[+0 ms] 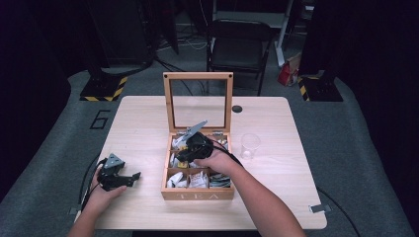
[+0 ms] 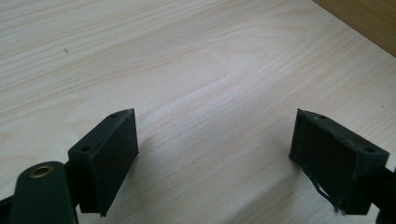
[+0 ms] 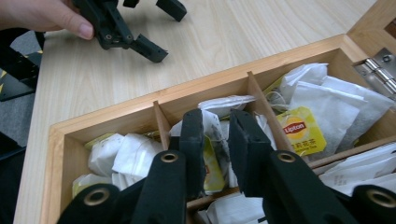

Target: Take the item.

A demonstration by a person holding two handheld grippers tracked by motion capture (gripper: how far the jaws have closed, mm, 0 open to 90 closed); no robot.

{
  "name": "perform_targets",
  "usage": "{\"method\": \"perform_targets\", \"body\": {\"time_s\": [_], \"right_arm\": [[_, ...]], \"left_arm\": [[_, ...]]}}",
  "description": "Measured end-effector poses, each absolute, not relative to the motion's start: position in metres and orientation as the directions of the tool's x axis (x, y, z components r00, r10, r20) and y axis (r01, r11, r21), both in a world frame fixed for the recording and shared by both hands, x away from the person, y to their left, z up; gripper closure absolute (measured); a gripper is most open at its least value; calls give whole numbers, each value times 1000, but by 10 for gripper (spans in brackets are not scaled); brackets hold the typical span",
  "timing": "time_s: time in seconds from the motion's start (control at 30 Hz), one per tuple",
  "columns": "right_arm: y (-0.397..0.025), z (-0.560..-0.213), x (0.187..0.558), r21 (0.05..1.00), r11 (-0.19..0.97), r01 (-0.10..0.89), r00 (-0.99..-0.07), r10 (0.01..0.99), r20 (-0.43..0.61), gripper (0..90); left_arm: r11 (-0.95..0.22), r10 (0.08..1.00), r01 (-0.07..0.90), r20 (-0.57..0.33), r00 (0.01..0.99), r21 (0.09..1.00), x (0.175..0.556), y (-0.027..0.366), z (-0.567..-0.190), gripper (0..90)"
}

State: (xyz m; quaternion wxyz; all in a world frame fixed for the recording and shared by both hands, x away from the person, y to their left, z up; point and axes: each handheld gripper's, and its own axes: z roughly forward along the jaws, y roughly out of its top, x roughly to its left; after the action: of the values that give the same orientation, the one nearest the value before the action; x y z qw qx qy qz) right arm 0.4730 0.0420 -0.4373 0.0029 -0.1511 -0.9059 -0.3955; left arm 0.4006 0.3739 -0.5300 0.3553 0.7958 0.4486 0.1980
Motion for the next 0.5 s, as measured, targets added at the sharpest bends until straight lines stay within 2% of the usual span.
{"method": "perform_targets", "body": {"time_s": [0.3, 0.5], "right_arm": [[41, -437, 470, 722, 638, 269, -960, 242, 143, 855], [41, -433, 468, 731, 626, 270, -960, 234, 153, 887]], "left_arm": [[-345, 855, 573, -3, 519, 744, 401, 374, -530, 146], [-344, 855, 573, -4, 519, 744, 401, 374, -530, 146]]}}
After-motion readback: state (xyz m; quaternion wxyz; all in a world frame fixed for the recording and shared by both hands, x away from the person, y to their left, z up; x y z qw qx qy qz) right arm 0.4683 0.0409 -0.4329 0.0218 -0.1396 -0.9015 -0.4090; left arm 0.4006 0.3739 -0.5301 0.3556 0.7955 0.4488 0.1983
